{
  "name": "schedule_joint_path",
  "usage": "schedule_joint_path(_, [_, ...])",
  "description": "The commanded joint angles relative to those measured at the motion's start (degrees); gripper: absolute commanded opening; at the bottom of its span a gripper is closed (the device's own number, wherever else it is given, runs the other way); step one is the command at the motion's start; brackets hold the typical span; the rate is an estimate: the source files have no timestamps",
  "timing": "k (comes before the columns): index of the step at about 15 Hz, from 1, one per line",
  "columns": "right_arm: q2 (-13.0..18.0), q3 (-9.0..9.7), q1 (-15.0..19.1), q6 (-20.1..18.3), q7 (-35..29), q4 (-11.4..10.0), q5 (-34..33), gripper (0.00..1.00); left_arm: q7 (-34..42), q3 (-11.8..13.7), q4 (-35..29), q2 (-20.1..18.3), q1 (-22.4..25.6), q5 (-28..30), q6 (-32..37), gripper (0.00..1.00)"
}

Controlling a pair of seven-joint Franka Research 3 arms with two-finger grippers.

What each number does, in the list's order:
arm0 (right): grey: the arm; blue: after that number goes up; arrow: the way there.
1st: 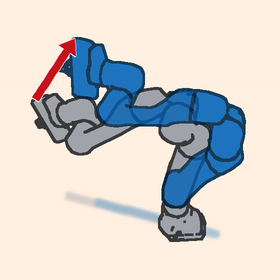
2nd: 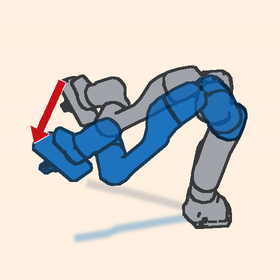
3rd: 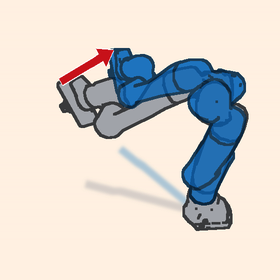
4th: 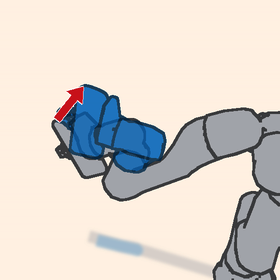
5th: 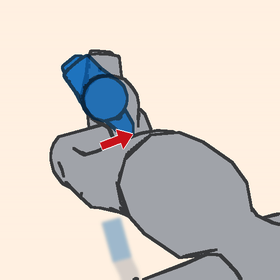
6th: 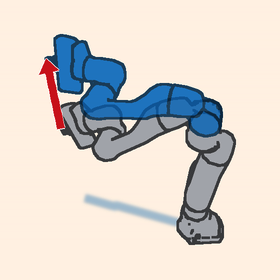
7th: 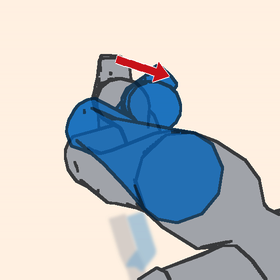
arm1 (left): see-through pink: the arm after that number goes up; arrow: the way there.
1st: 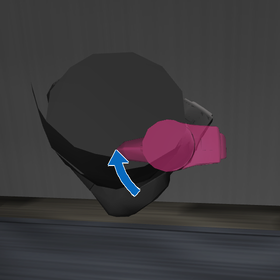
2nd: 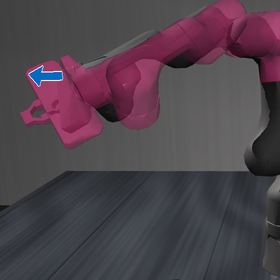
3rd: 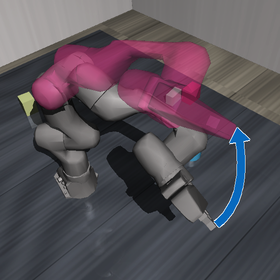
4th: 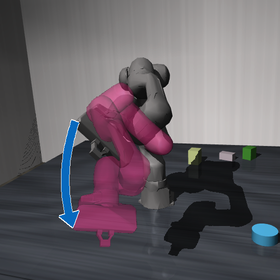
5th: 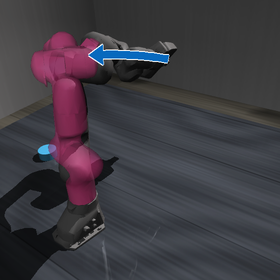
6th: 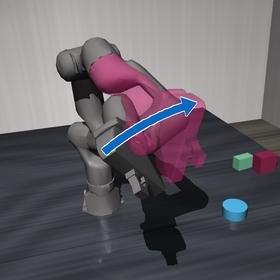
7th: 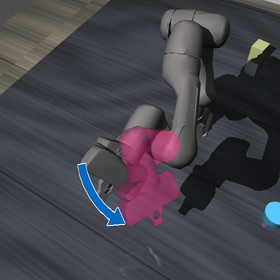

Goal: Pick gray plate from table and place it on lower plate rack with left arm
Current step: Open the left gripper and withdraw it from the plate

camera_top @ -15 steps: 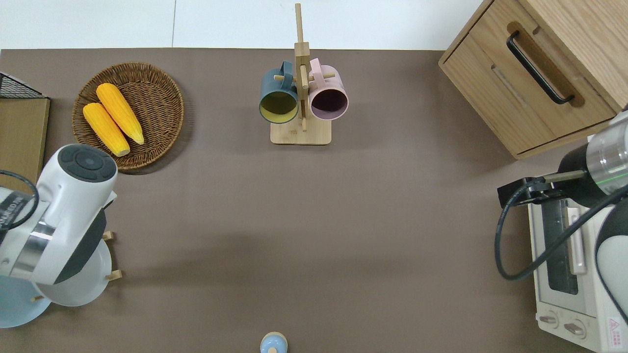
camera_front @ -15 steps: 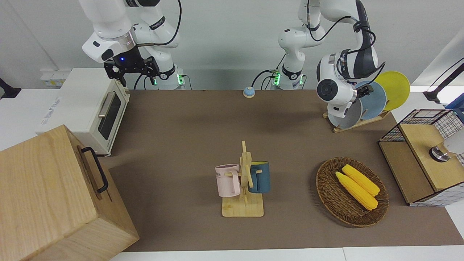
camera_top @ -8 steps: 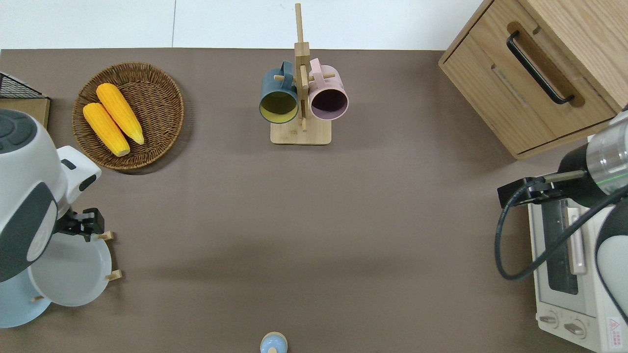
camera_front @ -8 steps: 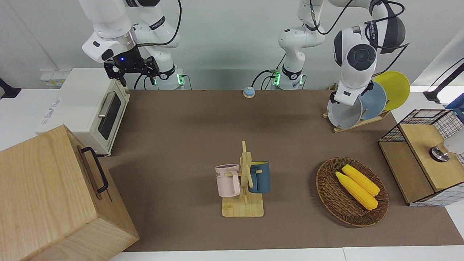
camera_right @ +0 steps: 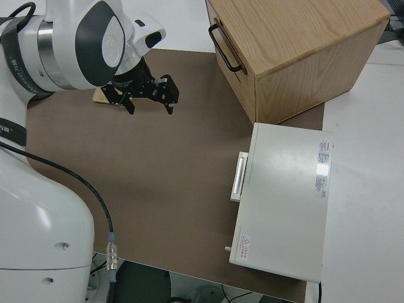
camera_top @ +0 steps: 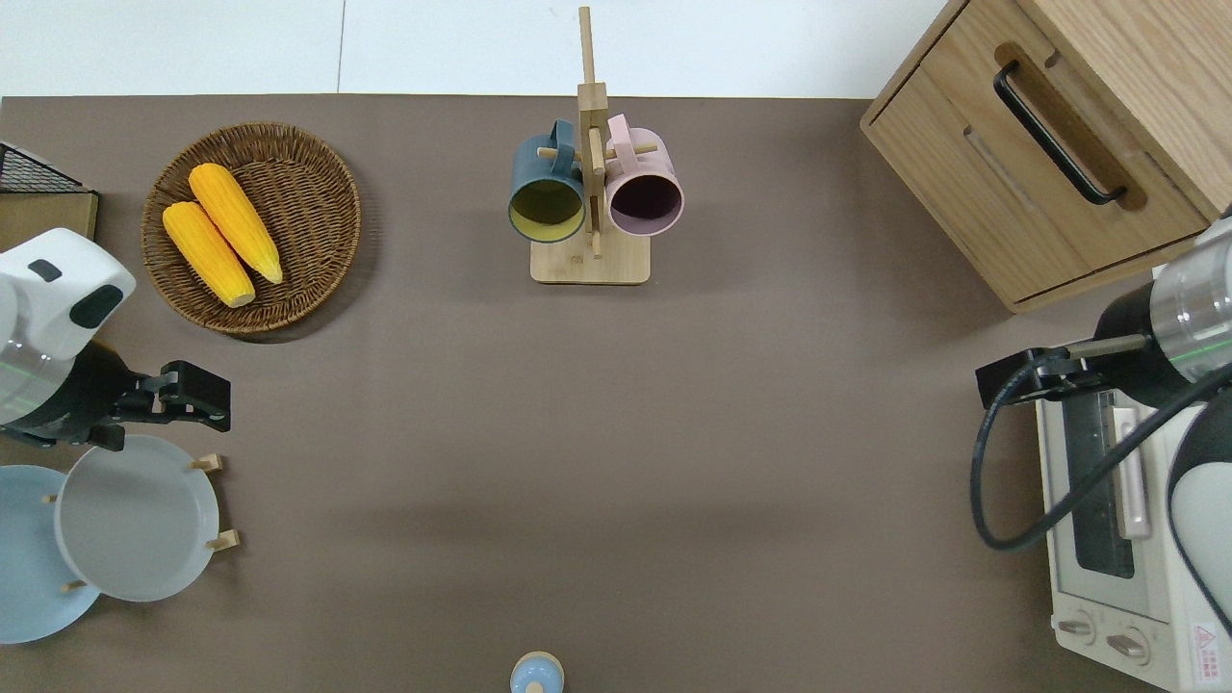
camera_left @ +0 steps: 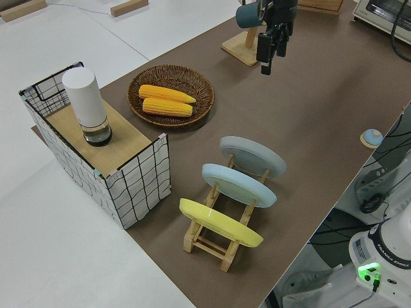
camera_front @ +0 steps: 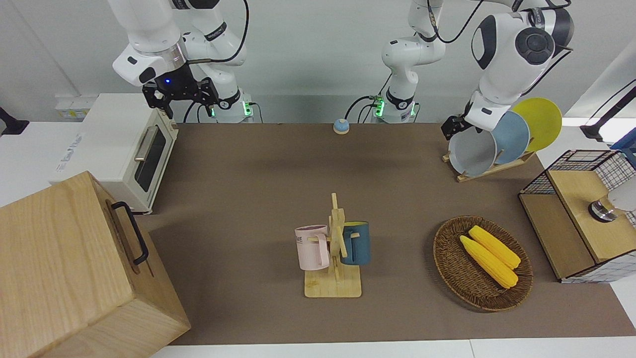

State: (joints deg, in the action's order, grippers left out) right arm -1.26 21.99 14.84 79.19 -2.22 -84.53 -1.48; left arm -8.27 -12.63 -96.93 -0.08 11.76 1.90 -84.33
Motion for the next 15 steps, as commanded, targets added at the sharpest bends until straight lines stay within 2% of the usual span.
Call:
schedule_joint_path(1, [0.1,1.21,1.3,-0.6,-0.7,0.3,-0.4,0.983,8.5,-0.2,3.1,0.4,1.1,2.4,1.1,1.00])
schedule_joint_path(4, [0.1,1.21,1.3,-0.6,-0.7,0.4,-0.4,0.983,15.0,-0.5,5.6,0.8,1.2,1.6,1.1,1.00])
schedule_joint_path(8, [0.1,1.13,1.3,-0.7,-0.7,0.4,-0.4,0.983,15.2,-0.7,5.9,1.0,0.5,-2.3,0.6,1.00])
schedule_joint_path(15, [0.1,1.21,1.3,-0.6,-0.7,0.3,-0.4,0.983,14.4,-1.2,6.8,1.1,0.5,-2.2,0.5,1.00])
